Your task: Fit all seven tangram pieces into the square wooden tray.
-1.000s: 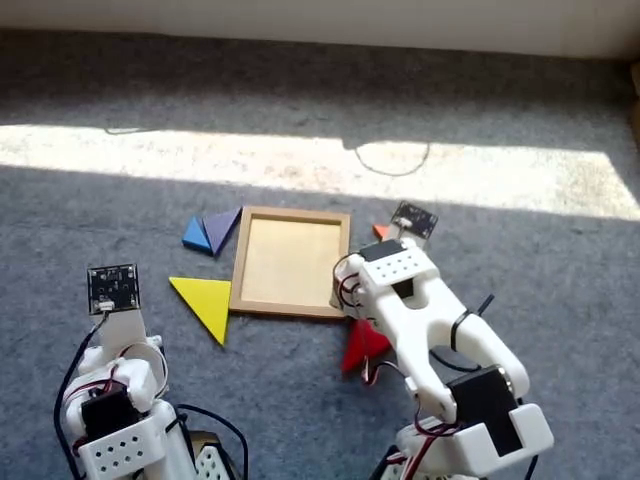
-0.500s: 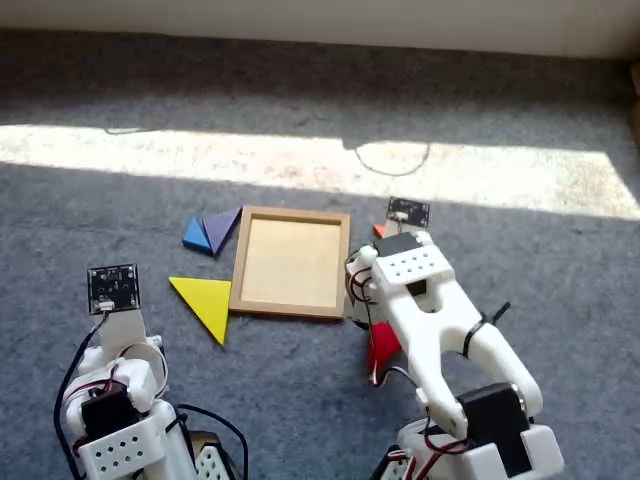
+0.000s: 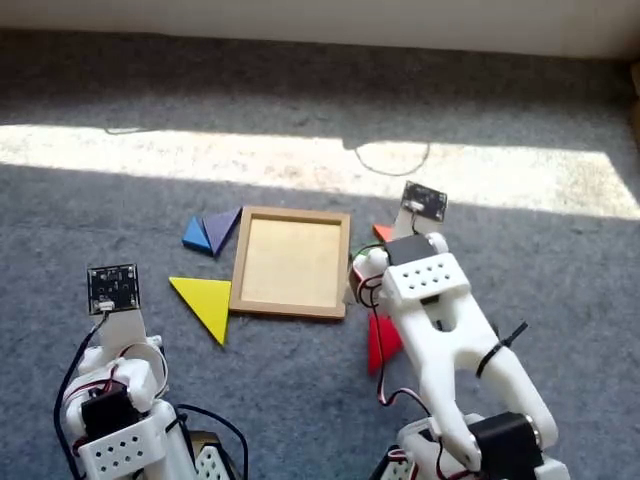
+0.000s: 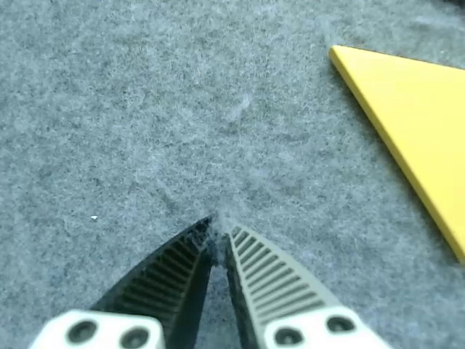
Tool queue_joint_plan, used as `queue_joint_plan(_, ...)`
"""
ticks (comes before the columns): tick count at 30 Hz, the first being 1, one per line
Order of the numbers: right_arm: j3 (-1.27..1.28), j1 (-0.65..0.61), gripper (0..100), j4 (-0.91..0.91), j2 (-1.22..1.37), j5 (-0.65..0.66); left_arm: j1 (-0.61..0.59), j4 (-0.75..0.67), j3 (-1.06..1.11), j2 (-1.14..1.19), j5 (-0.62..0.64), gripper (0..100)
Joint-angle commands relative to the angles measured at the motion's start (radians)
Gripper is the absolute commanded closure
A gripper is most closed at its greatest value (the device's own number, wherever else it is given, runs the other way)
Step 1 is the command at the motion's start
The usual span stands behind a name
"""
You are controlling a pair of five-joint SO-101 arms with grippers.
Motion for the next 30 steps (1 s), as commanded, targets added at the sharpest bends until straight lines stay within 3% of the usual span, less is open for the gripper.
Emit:
queue_joint_plan(1, -0.054, 0.013, 59.4, -0.002, 0.102, -0.143, -0.015, 0.008, 0.021, -0.031, -0.002, 99)
queue_joint_plan(3, -0.056, 0.013, 55.2, -0.002, 0.154, -0.18, -0.015, 0.008, 0.021, -0.031, -0.002, 99)
queue_joint_plan(10, -0.065, 0.013, 55.0, -0.077, 0.277, -0.247, -0.015, 0.008, 0.021, -0.031, -0.002, 99)
queue_joint_plan(19, -0.097, 0.013, 55.1, -0.111, 0.286, -0.25, -0.015, 0.008, 0.021, -0.031, -0.002, 99)
queue_joint_plan(30, -0.093, 0.015, 55.1, -0.156, 0.294, -0.374, -0.015, 0.008, 0.021, -0.031, -0.002, 99)
